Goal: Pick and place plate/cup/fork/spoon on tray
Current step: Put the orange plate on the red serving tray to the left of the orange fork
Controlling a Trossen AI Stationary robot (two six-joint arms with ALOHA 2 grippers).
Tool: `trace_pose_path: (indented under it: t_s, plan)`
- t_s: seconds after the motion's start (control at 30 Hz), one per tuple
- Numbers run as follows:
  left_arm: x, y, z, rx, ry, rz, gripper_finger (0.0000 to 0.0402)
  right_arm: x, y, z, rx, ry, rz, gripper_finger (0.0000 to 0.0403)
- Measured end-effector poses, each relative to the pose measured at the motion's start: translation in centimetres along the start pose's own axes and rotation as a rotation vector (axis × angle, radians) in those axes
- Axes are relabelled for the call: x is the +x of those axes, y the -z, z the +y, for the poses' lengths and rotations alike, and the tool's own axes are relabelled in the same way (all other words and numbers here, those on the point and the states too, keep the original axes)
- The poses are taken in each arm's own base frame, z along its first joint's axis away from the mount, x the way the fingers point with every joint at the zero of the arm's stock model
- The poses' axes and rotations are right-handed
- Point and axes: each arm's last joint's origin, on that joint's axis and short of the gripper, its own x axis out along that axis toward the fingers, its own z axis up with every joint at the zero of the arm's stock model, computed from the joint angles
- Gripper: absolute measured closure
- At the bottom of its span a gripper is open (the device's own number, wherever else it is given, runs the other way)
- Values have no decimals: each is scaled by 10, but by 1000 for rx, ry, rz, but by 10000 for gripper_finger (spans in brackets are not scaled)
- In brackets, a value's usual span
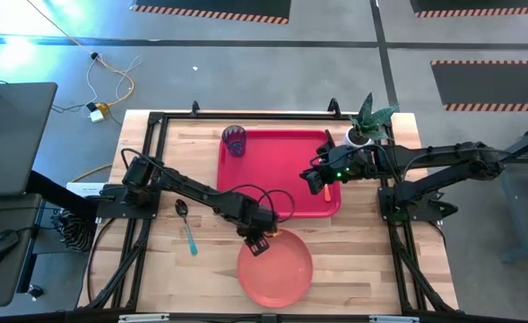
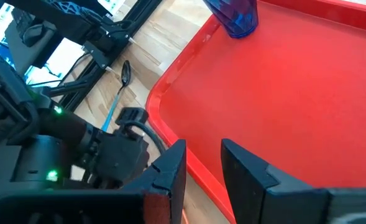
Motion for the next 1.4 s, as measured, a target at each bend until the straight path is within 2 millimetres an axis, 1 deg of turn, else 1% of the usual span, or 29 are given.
trace_pose_path:
  t_s: [0.27,0.4,0.53,0.8,0.87,1.1,1.27,1.4]
  plan:
    - [3,0,0,-1,7,20,269,0,0,0,0,0,0,311]
    - [3,1,0,-1,9,23,281,0,0,0,0,0,0,311]
    - [3,1,0,0,2,17,307,0,0,0,0,0,-1,311]
    - [3,0,0,-1,-5,10,384,0,0,0,0,0,0,311]
    - [3,0,0,-2,-3,8,395,0,0,0,0,0,-1,311]
    - [3,1,0,0,17,32,398,0,0,0,1,1,-2,311]
    - [-5,1,-1,3,35,16,399,0,0,0,1,1,-6,311]
    - [-18,-1,-1,1,59,-8,400,0,-1,1,4,-9,-18,311]
